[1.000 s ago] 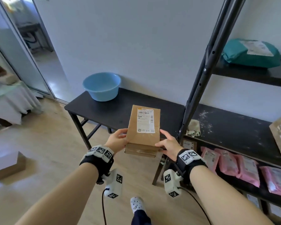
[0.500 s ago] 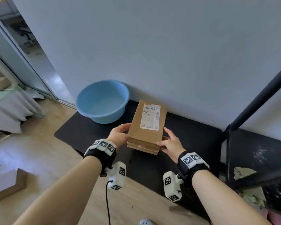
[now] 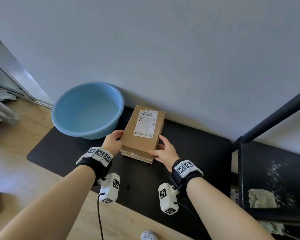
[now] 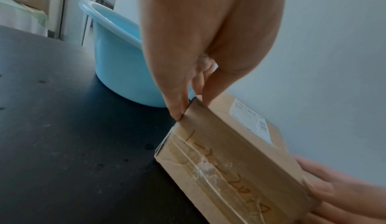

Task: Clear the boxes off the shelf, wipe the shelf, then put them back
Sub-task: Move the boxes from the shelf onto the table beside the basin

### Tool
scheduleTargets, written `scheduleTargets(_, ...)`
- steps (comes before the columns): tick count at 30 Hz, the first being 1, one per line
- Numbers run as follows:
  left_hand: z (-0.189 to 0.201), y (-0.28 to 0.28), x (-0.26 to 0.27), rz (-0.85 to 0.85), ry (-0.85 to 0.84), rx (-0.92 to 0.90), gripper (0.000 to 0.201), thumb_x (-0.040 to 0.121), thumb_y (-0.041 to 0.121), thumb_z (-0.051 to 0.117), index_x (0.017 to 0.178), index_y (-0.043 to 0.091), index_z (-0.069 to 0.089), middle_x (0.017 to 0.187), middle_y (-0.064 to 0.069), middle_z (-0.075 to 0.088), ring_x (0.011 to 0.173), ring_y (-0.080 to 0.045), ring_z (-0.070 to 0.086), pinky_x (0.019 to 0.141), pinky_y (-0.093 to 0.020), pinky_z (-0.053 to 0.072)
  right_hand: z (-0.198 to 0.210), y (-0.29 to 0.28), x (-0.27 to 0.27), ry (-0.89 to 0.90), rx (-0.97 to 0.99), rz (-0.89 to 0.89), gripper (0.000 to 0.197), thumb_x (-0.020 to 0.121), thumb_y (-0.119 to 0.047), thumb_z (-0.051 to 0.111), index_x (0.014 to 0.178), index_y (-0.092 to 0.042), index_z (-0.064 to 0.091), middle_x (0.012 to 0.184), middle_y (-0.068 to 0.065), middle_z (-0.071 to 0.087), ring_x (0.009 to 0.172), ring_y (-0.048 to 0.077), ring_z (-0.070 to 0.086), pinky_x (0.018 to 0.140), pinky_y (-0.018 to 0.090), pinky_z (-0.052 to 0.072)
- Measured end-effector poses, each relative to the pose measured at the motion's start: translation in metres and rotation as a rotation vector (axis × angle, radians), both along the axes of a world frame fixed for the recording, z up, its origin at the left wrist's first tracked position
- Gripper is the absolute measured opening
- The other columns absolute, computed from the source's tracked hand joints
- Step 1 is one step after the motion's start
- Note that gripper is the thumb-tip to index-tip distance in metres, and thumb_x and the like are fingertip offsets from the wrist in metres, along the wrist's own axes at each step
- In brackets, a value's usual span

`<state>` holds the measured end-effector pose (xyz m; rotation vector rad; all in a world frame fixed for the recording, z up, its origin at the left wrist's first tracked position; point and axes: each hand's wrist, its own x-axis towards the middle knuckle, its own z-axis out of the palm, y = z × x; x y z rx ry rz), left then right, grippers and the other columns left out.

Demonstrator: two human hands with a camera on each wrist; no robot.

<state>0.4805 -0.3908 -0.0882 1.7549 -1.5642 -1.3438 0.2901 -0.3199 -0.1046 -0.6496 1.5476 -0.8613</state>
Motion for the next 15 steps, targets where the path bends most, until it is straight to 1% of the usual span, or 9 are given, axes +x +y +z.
scheduleTargets(2,0.000,0.003,-0.002,-0.014,-0.067,-0.038,0.049,0.086,-0.006,0.052,0.133,0.006,0.048,0.134,-0.010,0.056,0.126,-0.022,0.051,0.104,-0.029,0.041,0.001,0.001,0.001,0.060,0.000,0.039,0.087,0.077,0.000,0.072,0.148,-0.025,0.027,0.145,0.009,0.044,0.135,0.024,0.042,0.109,0.049,0.040)
scheduleTargets(3,0.003,0.007,-0.003,-0.025,-0.101,-0.051,0.049,0.086,-0.005,0.050,0.133,0.008,0.048,0.132,-0.010,0.057,0.122,-0.022,0.054,0.098,-0.028,0.044,0.004,0.004,0.002,0.086,-0.002,0.063,0.086,0.078,-0.002,0.071,0.148,-0.024,0.026,0.147,0.008,0.042,0.136,0.024,0.041,0.110,0.048,0.039)
scheduleTargets(5,0.012,0.020,-0.005,-0.045,-0.191,-0.067,0.048,0.087,0.002,0.048,0.132,0.015,0.049,0.124,-0.007,0.062,0.103,-0.021,0.061,0.080,-0.026,0.047,0.010,0.012,0.001,0.164,-0.011,0.131,0.080,0.081,-0.009,0.070,0.148,-0.022,0.028,0.148,0.008,0.040,0.138,0.023,0.038,0.112,0.045,0.036)
scheduleTargets(6,0.017,0.028,-0.006,-0.060,-0.261,-0.072,0.048,0.087,0.006,0.047,0.133,0.018,0.048,0.118,-0.006,0.064,0.093,-0.020,0.062,0.072,-0.026,0.046,0.014,0.020,0.000,0.233,-0.021,0.175,0.075,0.083,-0.013,0.069,0.147,-0.021,0.031,0.148,0.008,0.041,0.138,0.023,0.038,0.112,0.042,0.036)
scheduleTargets(7,0.024,0.038,-0.007,-0.088,-0.339,-0.072,0.048,0.086,0.008,0.046,0.133,0.020,0.047,0.113,-0.006,0.065,0.086,-0.021,0.062,0.067,-0.027,0.045,0.018,0.029,-0.001,0.318,-0.028,0.224,0.069,0.084,-0.017,0.067,0.145,-0.021,0.034,0.147,0.008,0.042,0.137,0.022,0.040,0.112,0.038,0.036)
scheduleTargets(8,0.030,0.050,-0.008,-0.134,-0.415,-0.075,0.048,0.086,0.009,0.045,0.133,0.021,0.046,0.112,-0.007,0.064,0.085,-0.023,0.063,0.066,-0.027,0.045,0.024,0.040,-0.003,0.408,-0.031,0.272,0.064,0.086,-0.020,0.066,0.143,-0.021,0.038,0.146,0.008,0.044,0.135,0.023,0.042,0.110,0.036,0.037)
scheduleTargets(10,0.042,0.079,-0.010,-0.255,-0.556,-0.102,0.041,0.087,0.014,0.045,0.128,0.020,0.050,0.115,-0.007,0.063,0.094,-0.025,0.063,0.075,-0.029,0.049,0.036,0.069,-0.005,0.575,-0.019,0.368,0.055,0.089,-0.026,0.060,0.141,-0.022,0.042,0.142,0.006,0.049,0.131,0.023,0.047,0.105,0.034,0.040)
scheduleTargets(12,0.051,0.114,-0.014,-0.361,-0.700,-0.174,0.033,0.090,0.021,0.045,0.122,0.018,0.053,0.120,-0.006,0.061,0.106,-0.025,0.059,0.085,-0.033,0.049,0.047,0.103,-0.009,0.739,-0.025,0.473,0.049,0.093,-0.031,0.054,0.140,-0.023,0.043,0.139,0.006,0.051,0.125,0.023,0.052,0.102,0.036,0.043)
scheduleTargets(15,0.064,0.173,-0.024,-0.457,-0.835,-0.259,0.033,0.094,0.028,0.042,0.123,0.017,0.052,0.127,-0.004,0.055,0.116,-0.024,0.053,0.092,-0.039,0.048,0.065,0.162,-0.016,0.969,-0.083,0.567,0.043,0.096,-0.033,0.046,0.137,-0.022,0.045,0.137,0.005,0.050,0.122,0.025,0.053,0.099,0.041,0.046)
